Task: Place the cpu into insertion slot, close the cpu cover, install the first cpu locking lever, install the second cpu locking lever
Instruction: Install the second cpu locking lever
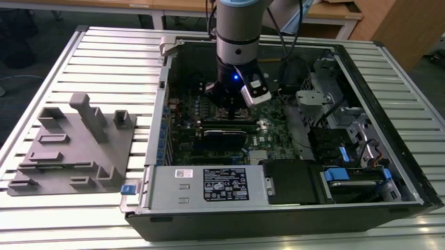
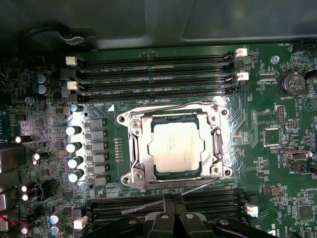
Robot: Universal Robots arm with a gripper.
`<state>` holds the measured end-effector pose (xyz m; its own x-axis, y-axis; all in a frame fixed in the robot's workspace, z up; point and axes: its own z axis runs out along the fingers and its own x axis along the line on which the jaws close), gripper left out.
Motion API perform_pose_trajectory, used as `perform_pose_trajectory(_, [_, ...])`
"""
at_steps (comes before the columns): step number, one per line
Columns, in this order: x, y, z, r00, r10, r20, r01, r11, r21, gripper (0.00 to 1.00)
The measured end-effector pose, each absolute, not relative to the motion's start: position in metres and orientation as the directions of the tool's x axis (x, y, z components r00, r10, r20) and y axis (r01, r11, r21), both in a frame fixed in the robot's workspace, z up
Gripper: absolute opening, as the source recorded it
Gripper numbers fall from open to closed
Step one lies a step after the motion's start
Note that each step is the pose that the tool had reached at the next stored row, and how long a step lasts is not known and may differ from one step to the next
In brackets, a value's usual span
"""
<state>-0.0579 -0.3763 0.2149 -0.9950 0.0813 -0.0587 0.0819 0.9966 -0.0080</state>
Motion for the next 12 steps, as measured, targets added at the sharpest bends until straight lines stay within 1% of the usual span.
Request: perform_pose_trajectory(12, [-0.062, -0.3763, 0.2114, -0.995, 0.083, -0.059, 0.083, 0.996, -0.008, 0.11])
